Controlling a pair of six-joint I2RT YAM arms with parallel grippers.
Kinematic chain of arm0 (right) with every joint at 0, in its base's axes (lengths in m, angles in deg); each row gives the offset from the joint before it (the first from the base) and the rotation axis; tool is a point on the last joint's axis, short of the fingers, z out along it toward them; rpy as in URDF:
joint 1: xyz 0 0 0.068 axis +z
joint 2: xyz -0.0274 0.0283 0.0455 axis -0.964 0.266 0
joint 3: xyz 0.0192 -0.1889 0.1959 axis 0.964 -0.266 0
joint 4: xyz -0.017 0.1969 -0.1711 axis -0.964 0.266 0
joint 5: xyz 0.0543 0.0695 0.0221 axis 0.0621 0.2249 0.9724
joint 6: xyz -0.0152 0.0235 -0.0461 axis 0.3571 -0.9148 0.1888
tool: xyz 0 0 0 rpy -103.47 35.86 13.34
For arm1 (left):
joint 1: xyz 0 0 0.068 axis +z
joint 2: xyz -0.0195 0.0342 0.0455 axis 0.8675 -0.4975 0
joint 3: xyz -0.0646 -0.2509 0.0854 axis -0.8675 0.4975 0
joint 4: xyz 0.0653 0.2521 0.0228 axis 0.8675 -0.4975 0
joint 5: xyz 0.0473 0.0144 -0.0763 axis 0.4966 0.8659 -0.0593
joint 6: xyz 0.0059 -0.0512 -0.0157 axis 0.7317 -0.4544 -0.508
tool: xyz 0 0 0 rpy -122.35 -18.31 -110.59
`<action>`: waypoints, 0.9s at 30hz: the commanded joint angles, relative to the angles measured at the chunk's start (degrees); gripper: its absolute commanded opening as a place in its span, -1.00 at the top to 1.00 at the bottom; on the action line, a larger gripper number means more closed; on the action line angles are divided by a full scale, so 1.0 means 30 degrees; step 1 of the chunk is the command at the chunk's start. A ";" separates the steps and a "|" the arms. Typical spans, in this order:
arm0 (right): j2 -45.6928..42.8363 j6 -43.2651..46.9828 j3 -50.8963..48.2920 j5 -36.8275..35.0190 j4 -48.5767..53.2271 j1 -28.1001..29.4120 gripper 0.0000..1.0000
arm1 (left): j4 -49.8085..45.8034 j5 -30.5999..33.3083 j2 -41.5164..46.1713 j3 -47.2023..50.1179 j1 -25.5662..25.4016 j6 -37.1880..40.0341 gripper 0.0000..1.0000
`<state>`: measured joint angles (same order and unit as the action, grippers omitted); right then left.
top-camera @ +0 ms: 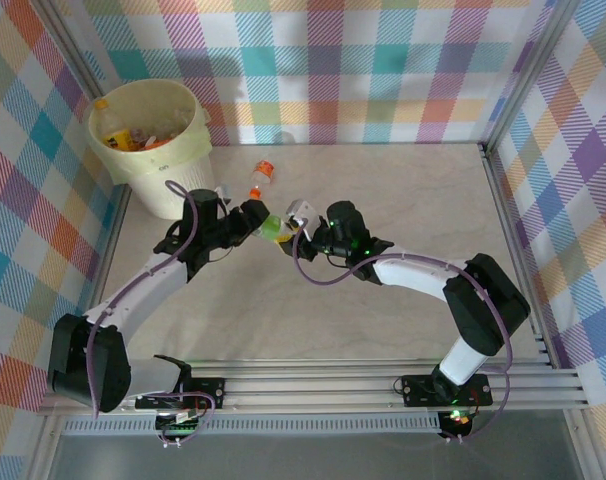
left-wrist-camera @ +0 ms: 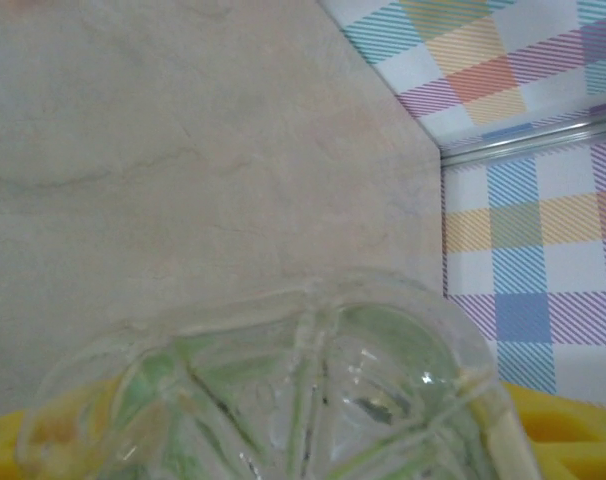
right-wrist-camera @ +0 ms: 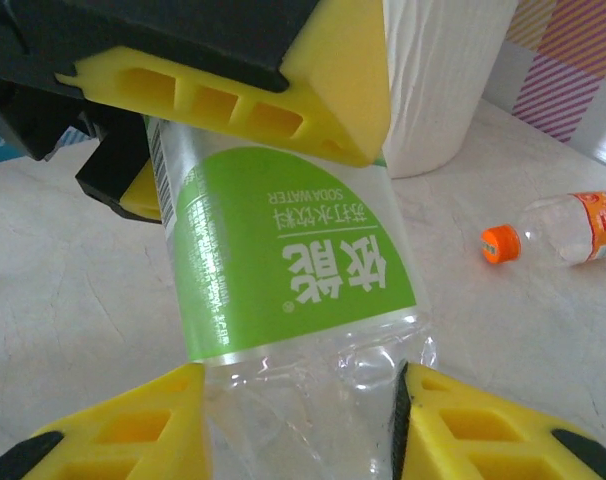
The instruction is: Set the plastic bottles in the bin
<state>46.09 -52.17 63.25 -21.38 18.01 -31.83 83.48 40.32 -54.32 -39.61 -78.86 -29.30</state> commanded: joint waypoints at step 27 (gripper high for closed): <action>-0.6905 -0.3868 -0.0940 -0.5229 0.3021 0.0028 -0.99 | -0.5704 0.6166 -0.3258 -1.5877 0.4669 0.6910 -0.05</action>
<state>27.27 -62.49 62.05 -32.72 25.62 -31.83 67.99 58.15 -61.99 -83.77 -66.91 -10.24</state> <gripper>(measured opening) 0.996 0.566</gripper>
